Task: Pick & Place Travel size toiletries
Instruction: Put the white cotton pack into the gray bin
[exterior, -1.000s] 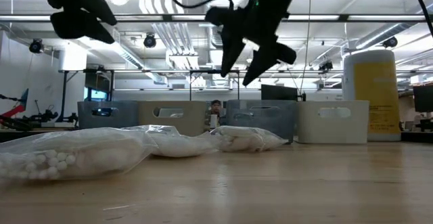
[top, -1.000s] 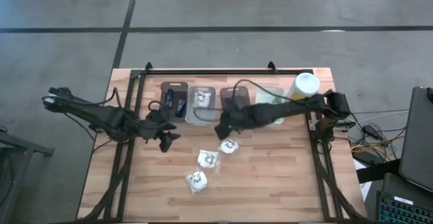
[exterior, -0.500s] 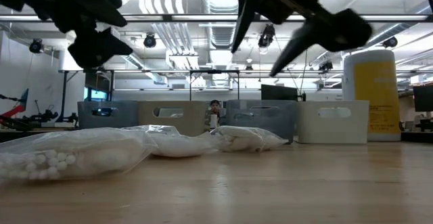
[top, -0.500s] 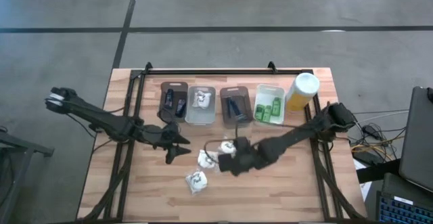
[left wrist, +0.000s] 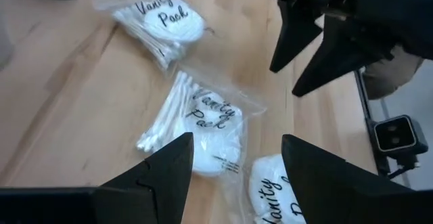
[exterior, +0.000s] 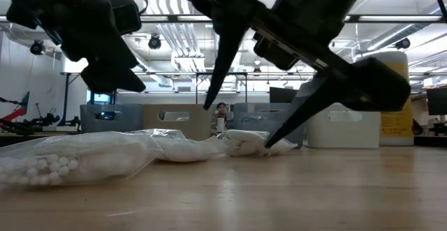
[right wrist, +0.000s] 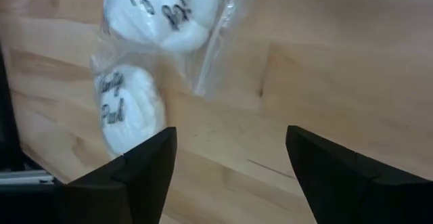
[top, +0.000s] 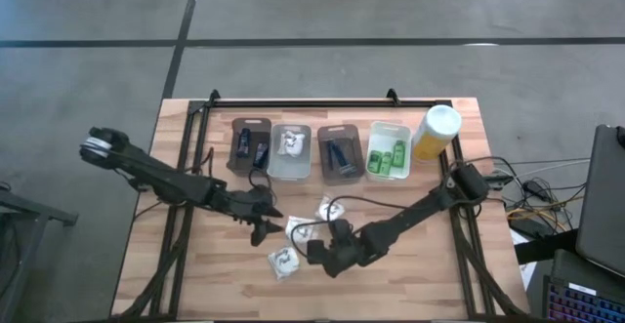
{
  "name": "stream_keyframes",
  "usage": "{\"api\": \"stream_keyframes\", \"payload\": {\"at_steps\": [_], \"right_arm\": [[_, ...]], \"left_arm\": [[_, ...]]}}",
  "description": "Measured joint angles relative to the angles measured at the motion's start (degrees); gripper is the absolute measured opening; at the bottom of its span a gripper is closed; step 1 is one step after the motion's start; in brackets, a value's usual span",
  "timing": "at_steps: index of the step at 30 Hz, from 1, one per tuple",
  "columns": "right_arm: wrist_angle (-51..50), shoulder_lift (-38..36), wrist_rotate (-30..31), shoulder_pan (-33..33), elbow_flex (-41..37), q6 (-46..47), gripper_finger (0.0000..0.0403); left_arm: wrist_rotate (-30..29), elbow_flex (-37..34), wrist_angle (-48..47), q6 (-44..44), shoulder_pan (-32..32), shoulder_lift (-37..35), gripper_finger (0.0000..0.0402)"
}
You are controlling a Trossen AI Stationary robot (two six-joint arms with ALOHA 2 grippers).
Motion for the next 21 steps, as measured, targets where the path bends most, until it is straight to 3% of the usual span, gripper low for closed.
{"api": "stream_keyframes", "payload": {"at_steps": [5, 15, 21], "right_arm": [[-0.5, -0.1, 1.0, 0.0, -0.1, -0.4, 0.0282], [-0.5, -0.1, 6.5, -0.4, -0.7, 1.1, 0.0291], [2.0, -0.2, 6.4, -1.5, -1.0, 0.2, 0.0282]], "left_arm": [[0.4, 1.6, 0.1, 2.5, 0.0, 3.1, 0.0229], [0.3, 8.5, 0.0, 15.6, 0.5, 15.1, 0.0229], [0.3, 12.7, -8.0, 17.7, 0.9, 21.0, 0.0229]]}}
